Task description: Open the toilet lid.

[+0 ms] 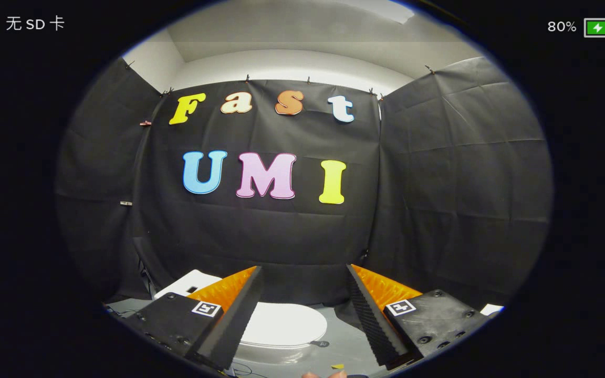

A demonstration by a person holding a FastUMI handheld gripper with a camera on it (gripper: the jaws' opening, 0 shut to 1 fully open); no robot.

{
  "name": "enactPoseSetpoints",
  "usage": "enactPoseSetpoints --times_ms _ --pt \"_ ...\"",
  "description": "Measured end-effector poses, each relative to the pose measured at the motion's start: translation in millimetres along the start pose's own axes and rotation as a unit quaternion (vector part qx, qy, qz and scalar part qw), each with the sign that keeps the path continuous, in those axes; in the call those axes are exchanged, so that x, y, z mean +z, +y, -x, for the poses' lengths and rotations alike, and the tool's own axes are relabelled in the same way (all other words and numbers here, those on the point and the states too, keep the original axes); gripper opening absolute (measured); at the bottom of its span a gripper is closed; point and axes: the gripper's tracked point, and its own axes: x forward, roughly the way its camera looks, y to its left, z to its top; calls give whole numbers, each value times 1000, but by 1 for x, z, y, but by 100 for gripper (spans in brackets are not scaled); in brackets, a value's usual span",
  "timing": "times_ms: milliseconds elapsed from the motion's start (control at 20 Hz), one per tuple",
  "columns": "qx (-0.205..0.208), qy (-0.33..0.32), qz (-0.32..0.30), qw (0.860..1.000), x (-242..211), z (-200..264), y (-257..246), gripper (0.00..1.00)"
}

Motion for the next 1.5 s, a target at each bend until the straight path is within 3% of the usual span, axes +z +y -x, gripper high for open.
enactPoseSetpoints --times_ms 500,800,1250,1500 --pt "38 -32 12 999 -8 -25 16 98" --pt "65 -44 14 997 -38 -53 15 98" --pt "106 44 -40 993 -159 -112 -17 98" --pt "121 146 -113 975 -244 -144 -39 99"
